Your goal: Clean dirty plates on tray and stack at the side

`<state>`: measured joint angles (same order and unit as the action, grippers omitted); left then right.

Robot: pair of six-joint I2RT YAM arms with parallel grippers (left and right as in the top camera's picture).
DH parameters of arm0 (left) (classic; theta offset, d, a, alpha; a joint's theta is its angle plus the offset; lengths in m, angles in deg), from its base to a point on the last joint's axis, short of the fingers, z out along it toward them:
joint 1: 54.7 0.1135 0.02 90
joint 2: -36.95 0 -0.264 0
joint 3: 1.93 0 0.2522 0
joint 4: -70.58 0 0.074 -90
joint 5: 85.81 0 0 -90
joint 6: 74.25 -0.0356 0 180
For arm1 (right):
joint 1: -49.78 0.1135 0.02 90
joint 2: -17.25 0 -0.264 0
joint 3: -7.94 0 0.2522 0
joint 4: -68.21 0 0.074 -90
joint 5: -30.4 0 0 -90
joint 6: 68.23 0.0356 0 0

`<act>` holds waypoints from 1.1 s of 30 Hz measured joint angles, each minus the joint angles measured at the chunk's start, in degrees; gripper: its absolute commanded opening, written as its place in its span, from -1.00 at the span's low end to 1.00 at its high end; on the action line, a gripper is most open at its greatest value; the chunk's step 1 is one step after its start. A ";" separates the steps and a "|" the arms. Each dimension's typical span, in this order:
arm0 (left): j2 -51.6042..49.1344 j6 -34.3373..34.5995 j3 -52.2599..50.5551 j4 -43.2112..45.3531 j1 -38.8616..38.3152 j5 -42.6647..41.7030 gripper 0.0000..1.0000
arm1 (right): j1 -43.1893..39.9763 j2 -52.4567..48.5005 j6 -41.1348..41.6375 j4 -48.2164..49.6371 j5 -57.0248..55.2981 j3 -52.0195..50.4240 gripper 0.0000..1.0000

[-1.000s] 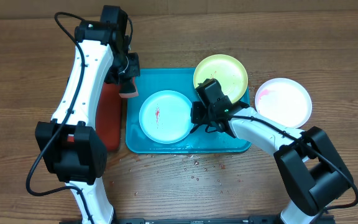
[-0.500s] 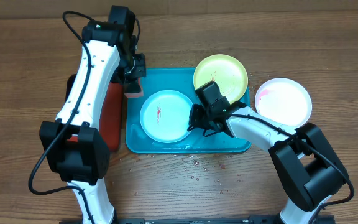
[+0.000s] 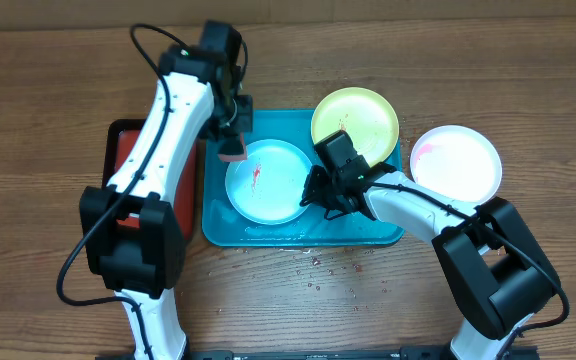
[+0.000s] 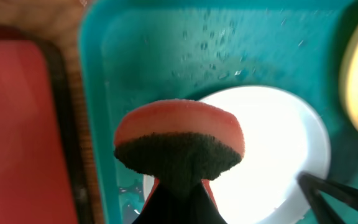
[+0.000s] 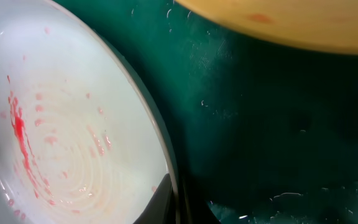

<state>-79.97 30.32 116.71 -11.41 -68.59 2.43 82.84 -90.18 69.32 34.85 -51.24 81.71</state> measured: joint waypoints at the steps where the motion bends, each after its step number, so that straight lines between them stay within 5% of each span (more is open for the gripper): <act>1: -0.09 -0.13 -1.51 1.03 -0.15 -0.04 -0.91 | 0.00 0.00 0.04 0.00 0.04 0.00 -0.92; 20: -0.17 -11.67 -23.87 22.45 -5.95 -0.44 -0.92 | -0.02 0.00 0.26 -0.28 0.11 0.00 -0.93; 33: -0.11 -16.68 -25.09 26.73 -9.51 -20.98 -0.92 | -0.02 0.00 0.26 -0.37 0.09 0.00 -0.92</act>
<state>-80.08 13.64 91.62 15.32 -78.10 -18.55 82.82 -90.18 69.59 34.48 -51.15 81.71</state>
